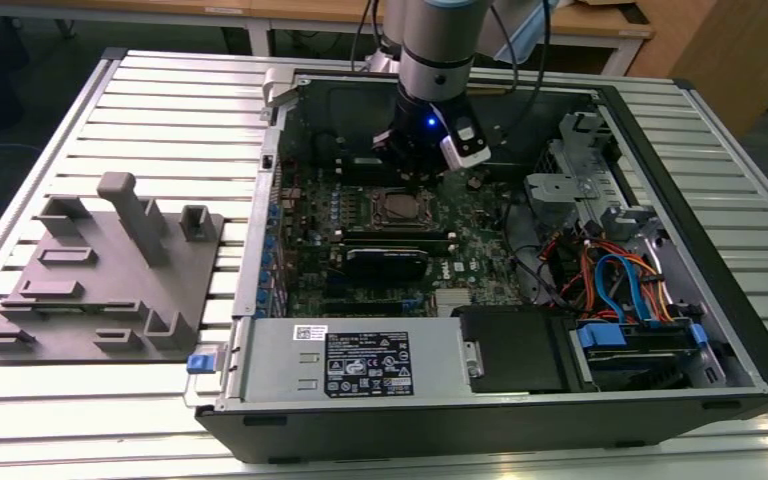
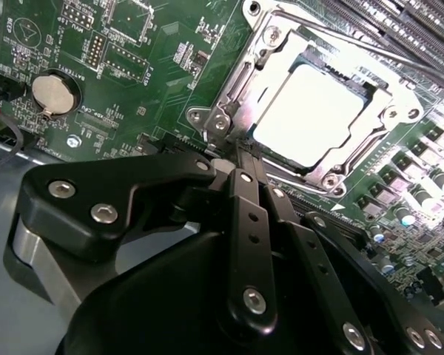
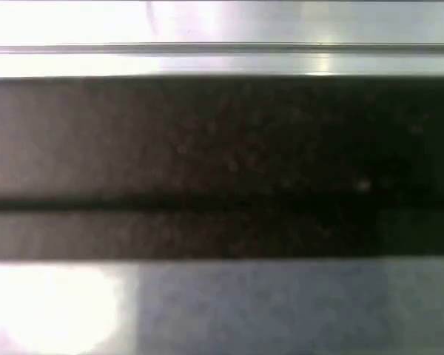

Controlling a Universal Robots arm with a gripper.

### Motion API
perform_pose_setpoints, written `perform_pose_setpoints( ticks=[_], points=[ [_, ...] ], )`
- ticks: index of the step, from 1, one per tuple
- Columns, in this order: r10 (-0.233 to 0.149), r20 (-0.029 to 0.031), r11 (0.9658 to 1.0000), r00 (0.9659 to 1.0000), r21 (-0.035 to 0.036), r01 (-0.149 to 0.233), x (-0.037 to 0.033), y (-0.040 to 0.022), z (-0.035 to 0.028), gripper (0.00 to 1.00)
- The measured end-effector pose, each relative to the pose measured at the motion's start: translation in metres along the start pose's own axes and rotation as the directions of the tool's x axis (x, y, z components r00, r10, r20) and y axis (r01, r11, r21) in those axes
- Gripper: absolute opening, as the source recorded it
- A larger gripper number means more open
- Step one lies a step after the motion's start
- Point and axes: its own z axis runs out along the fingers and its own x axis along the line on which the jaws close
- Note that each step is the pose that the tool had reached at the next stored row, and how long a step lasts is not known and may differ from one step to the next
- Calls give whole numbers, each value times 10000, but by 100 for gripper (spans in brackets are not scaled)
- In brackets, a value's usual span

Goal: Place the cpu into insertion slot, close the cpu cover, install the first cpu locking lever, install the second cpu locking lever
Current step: 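Install the first cpu locking lever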

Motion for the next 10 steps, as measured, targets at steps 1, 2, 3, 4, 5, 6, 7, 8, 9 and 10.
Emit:
perform_pose_setpoints(
  ticks=[1,2,3,4,5,6,7,8,9,10],
  points=[
    [0,1,10000,10000,9,0,0,0,1,11],
    [-1,2,10000,10000,10,1,0,0,1,11],
    [-1,3,10000,10000,9,1,0,0,2,11],
    [0,3,10000,10000,9,0,0,0,2,11],
    [0,4,10000,10000,8,0,0,0,2,11],
    [0,5,10000,10000,7,0,0,1,-1,11],
    [0,8,10000,10000,1,0,-1,2,-5,11],
    [0,11,10000,10000,-6,0,-1,3,-12,11],
    [0,11,10000,10000,-10,0,-2,4,-19,11],
    [1,6,10000,10000,-6,-1,-1,4,-32,11]
  ],
)
